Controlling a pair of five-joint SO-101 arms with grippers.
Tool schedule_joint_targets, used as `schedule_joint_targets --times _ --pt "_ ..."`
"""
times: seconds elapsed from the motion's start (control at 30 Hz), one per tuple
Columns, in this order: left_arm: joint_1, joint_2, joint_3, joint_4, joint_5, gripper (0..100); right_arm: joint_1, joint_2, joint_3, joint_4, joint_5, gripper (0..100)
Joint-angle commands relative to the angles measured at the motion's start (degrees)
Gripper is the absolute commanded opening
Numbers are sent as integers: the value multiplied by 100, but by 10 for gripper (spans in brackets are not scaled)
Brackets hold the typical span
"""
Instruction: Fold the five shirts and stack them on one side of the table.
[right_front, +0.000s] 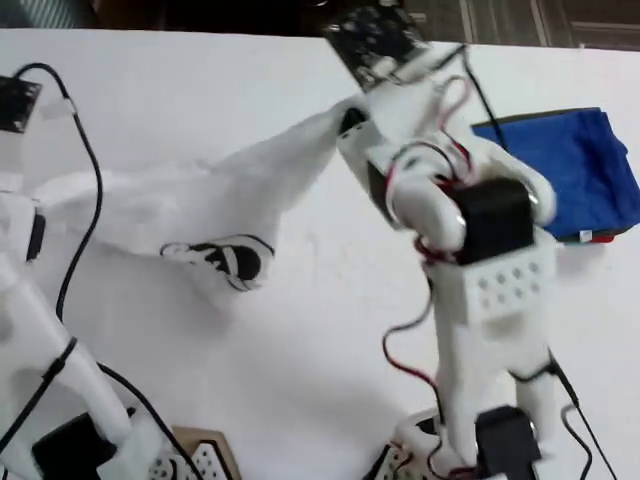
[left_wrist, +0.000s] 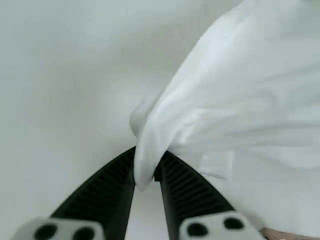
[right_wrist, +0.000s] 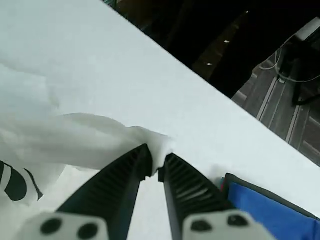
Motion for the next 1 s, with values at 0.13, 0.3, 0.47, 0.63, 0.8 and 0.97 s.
schedule_joint_targets --times 0.13,0.3,0.47,0.63,0.8,0.97 --pt "-369 -70 -778 97 387 26 549 -1095 -255 -171 62 18" --pt "-352 -70 -1349 97 527 26 567 -1367 -255 -198 62 18" --pt "-352 -281 -1402 105 492 26 497 -1367 -176 -171 18 18" --pt "-220 -695 -31 62 369 26 -48 -971 1011 -31 0 18" --pt "-237 -923 1490 -273 273 26 -567 -163 2163 -585 -457 45" --pt "-431 -1099 2695 -738 264 26 -1121 1358 2189 -1059 -1037 244"
